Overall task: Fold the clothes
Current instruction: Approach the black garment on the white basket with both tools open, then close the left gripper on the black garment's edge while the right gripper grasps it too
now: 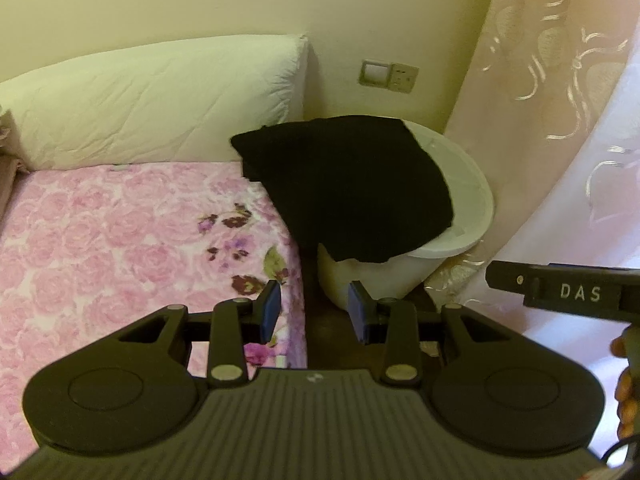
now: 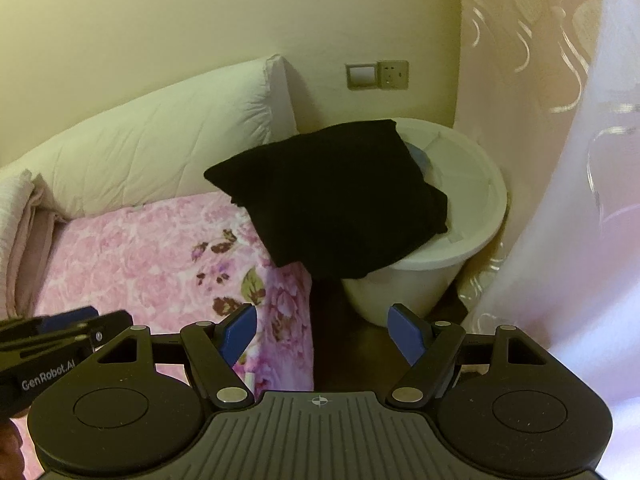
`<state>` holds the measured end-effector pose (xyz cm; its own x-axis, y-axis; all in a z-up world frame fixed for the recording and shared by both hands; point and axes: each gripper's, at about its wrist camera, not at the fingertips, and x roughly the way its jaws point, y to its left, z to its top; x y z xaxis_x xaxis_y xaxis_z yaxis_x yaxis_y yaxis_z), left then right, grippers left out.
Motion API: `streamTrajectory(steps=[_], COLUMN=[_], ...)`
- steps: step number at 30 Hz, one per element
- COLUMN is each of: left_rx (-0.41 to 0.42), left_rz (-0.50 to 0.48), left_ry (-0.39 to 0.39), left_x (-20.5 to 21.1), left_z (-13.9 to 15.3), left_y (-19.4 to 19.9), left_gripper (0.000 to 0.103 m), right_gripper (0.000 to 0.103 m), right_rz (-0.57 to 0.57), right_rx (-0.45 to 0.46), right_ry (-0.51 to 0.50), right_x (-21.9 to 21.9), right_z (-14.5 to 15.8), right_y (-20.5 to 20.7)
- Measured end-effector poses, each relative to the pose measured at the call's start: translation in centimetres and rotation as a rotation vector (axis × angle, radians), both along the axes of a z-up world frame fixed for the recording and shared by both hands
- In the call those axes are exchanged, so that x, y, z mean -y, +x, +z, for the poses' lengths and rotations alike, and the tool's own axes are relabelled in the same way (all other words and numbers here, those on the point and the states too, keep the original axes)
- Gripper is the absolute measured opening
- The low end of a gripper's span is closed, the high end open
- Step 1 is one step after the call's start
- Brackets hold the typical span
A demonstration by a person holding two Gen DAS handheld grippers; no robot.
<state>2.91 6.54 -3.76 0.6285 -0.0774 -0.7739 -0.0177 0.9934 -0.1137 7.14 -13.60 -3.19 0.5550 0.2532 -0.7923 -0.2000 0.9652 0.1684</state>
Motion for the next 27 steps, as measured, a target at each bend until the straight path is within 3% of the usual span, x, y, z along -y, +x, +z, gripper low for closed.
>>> streamTrajectory(steps=[13,19,24,27], left_rx=[-0.001,-0.058,-0.124,-0.145], left_rz=[0.008,0.037,0.059,0.049], left_ry=[-0.038,-0.053,-0.088,-0.056], left_x=[1.5,1.9,2.6,3.5], left_z=[-2.7,-4.1,-5.6,-6.5], left_y=[2.4,6.2,10.4,13.2], left_gripper=[0.033,0.033,0.033,0.033], right_gripper=[0.076,0.076,0.076,0.076], right_rz=[0.008,0.007,0.016,0.024], right_rx=[-0.024,0.005,-0.038,-0.063], right_ry=[0.060,0.101,0.074,0.064], right_x=[2.8,3.8,4.8,5.6], right_z=[-2.3,-2.9,-4.5,-5.7], right_y=[2.4,5.2,9.3,12.0])
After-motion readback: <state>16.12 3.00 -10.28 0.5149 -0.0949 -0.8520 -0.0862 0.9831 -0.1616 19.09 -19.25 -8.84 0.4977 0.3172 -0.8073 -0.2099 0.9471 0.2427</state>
